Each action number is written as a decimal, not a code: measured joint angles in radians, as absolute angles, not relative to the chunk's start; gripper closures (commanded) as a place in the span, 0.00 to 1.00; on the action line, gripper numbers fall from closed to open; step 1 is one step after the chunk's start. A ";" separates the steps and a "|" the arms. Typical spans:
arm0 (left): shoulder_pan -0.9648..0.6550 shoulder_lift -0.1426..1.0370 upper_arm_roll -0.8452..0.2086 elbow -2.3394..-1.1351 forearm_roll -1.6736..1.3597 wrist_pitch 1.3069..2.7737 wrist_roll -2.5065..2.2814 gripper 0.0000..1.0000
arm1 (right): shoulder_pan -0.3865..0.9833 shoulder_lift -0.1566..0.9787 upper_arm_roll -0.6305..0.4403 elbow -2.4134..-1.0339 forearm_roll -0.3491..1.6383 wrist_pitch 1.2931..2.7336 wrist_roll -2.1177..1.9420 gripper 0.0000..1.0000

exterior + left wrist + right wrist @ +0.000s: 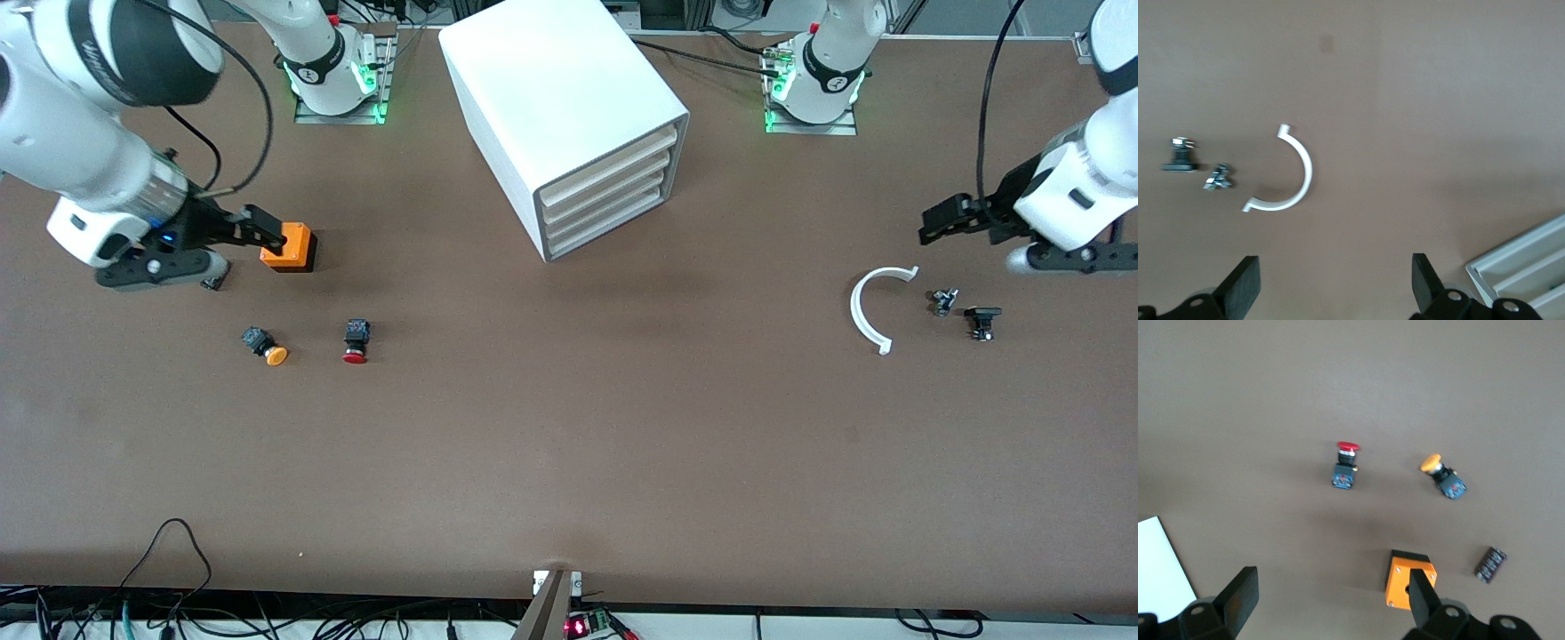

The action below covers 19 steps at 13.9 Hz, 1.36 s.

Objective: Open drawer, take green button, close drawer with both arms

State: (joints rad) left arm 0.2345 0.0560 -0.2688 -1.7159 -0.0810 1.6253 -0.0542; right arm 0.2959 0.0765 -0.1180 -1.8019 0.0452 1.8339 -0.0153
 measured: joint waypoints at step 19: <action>-0.054 0.618 -0.397 -2.089 -0.903 1.950 0.351 0.05 | 0.372 0.247 -0.099 -1.671 0.045 1.911 -0.016 0.00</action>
State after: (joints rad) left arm -0.0538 0.6180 -0.3968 -2.0892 -0.9030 1.9497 0.3515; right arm 0.3721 0.2469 -0.0993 -1.6709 0.0453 1.9110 -0.0156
